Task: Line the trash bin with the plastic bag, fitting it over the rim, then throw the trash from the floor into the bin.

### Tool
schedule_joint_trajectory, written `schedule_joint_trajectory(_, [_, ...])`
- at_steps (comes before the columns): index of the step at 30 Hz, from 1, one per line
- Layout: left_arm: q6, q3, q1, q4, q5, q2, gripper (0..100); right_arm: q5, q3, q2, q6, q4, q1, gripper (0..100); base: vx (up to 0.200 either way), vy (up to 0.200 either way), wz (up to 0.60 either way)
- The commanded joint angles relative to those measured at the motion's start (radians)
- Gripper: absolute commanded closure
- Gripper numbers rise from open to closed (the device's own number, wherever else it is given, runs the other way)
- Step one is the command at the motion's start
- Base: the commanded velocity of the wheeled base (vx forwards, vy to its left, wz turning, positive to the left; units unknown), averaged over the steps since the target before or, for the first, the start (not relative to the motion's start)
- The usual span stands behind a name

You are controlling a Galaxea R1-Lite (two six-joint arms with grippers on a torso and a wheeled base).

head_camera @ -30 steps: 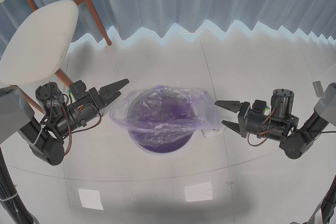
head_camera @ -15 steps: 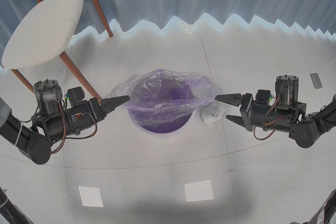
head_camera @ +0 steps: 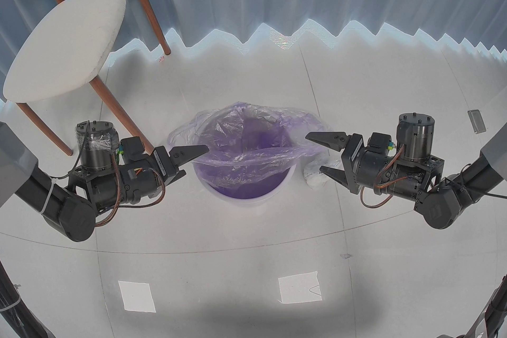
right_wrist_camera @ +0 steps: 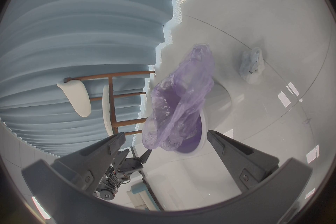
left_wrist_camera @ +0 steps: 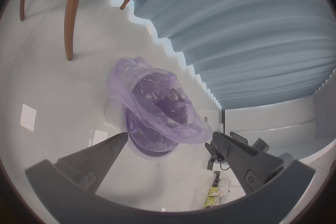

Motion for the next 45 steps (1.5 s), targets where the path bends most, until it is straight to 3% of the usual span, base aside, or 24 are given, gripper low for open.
schedule_joint_trajectory(1, [-0.026,-0.03,-0.002,-0.009,-0.004,0.067,0,-0.003,0.0,0.048,0.018,-0.029,0.003,0,0.0,0.0,0.0])
schedule_joint_trajectory(9, [-0.143,-0.095,0.01,-0.017,-0.007,0.096,0,-0.024,-0.007,0.087,0.028,-0.104,0.002,0,0.0,0.0,0.0])
schedule_joint_trajectory(23, [-0.16,-0.099,-0.002,-0.021,-0.03,0.113,0,-0.043,-0.07,0.156,0.122,-0.19,0.002,0,0.0,0.0,0.0])
schedule_joint_trajectory(36, [-0.224,-0.101,-0.002,-0.155,-0.03,0.176,0,-0.052,-0.096,0.196,0.14,-0.222,0.002,0,0.0,0.0,0.0])
schedule_joint_trajectory(37, [-0.224,-0.101,0.0,-0.156,-0.03,0.176,100,-0.054,-0.092,0.195,0.14,-0.221,0.002,100,0.0,0.0,0.0])
schedule_joint_trajectory(45, [-0.211,-0.089,0.0,-0.155,-0.025,0.161,100,-0.058,-0.012,0.143,0.096,-0.221,0.005,100,0.0,0.0,0.0])
